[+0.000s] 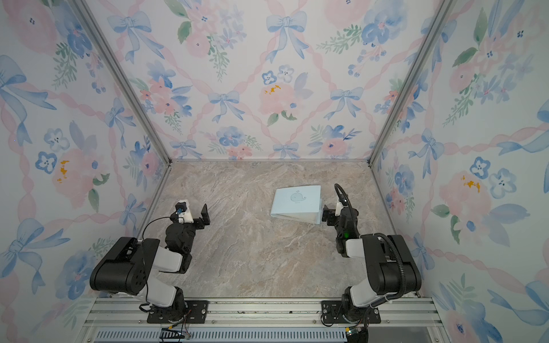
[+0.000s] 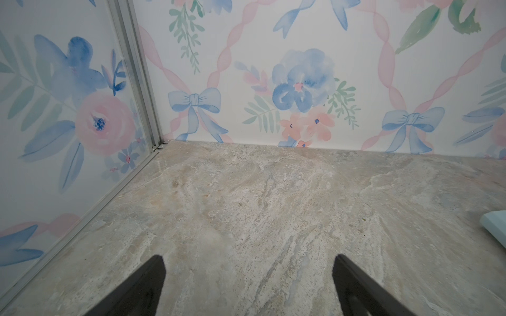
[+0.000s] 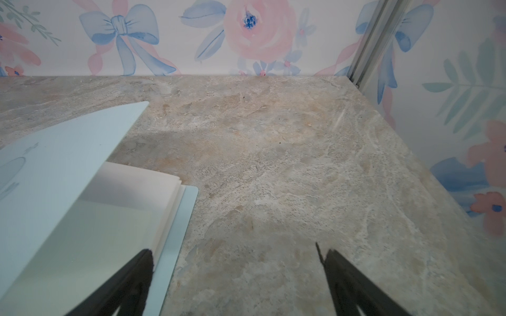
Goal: Place the photos into the photo albums
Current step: Reset both arms
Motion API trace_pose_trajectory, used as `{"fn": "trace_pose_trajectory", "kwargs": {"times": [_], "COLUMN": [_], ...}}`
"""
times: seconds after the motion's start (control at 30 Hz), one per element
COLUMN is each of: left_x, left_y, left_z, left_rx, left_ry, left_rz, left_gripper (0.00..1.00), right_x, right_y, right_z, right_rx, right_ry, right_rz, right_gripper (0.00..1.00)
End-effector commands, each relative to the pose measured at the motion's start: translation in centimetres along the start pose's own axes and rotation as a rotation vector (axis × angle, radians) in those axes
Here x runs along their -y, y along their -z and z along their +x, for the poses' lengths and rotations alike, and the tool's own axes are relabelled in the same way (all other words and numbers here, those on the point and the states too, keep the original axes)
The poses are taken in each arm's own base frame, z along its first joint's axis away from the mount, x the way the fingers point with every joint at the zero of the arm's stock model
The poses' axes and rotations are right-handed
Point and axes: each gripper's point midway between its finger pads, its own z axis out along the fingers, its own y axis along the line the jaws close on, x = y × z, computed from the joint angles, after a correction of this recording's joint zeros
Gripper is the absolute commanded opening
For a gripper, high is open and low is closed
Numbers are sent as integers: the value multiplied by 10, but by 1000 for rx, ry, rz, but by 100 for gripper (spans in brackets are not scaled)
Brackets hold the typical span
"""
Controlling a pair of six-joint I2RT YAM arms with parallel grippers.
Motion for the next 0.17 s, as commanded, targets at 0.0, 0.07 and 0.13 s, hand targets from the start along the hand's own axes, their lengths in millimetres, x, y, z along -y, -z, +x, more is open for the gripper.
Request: {"fn": "trace_pose_trajectory", "kwargs": {"times": [0.0, 0.07, 0.13], "left_x": [1, 1, 1], "left_y": [-2, -2, -2], "left_z": [3, 2, 2], "left_rx": [-12, -11, -10], "left_ry": [-16, -17, -16], "left_rz": [-5, -6, -6], "left_gripper": [98, 98, 98], "right_x": [0, 0, 0], "right_y": [-1, -1, -1], "right_z": [-10, -10, -10], "right_rx": [38, 37, 37], "right_ry": [12, 12, 11], "right_rz": [7, 6, 6], "right_gripper": [97, 97, 97]}}
